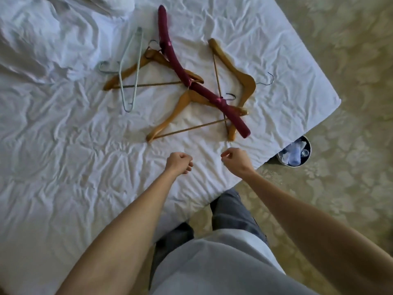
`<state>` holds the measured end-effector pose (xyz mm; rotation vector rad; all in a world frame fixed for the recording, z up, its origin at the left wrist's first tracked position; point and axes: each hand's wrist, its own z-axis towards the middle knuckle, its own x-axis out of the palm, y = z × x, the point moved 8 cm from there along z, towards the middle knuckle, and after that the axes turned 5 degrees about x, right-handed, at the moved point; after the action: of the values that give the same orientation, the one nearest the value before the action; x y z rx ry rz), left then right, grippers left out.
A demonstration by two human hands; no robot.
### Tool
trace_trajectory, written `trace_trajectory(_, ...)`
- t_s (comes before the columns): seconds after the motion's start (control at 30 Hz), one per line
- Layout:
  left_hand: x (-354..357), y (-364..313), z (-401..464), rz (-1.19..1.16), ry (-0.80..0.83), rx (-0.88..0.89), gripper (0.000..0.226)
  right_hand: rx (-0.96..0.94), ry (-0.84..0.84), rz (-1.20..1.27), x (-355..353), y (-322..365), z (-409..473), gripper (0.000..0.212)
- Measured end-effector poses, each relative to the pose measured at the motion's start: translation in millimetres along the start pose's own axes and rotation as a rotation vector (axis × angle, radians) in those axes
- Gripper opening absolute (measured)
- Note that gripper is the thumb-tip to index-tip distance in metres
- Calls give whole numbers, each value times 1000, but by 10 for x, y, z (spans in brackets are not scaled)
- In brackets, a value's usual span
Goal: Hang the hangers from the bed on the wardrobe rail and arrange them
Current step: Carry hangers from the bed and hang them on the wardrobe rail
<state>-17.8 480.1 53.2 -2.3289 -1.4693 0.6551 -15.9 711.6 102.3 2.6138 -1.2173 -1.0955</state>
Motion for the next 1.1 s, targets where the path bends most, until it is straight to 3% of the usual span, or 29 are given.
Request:
trace_trajectory(0.17, -57, -714, 792, 90, -169, 35, 24, -94, -266, -70, -733, 540, 961, 13)
trace_trajectory(0.27, -279, -1066, 1191, 232, -372, 53, 20, -115, -333, -150, -887, 734, 1474, 34)
trace_trajectory(0.37, -394, -1290, 1643, 385, -544, 30, 38, -95, -284, -268, -803, 801, 2022, 57)
trace_trajectory(0.43, -383, -1279, 1951, 511, -545, 13, 49, -81, -217, -327, -664, 784, 2250, 56)
trace_trajectory(0.53, -327, -1175, 2321, 599, -520, 35, 56, -85, -144, -273, -472, 727, 2409, 38)
trace_trajectory(0.63, -333, -1155, 2490, 598, -563, 151, 51, -91, -185, -221, -406, 666, 2433, 34)
trace_trajectory(0.73, -288, -1021, 2510, 578, -454, 199, 45, -66, -174, -225, -365, 590, 2307, 36)
trace_trajectory(0.93, -388, -337, 2085, 482, -368, 46, 49, -69, -177, -194, -335, 454, 1754, 34)
trace_trajectory(1.1, -768, -122, 1934, 688, -469, 27, 34, -104, -225, -154, -269, 430, 1590, 33)
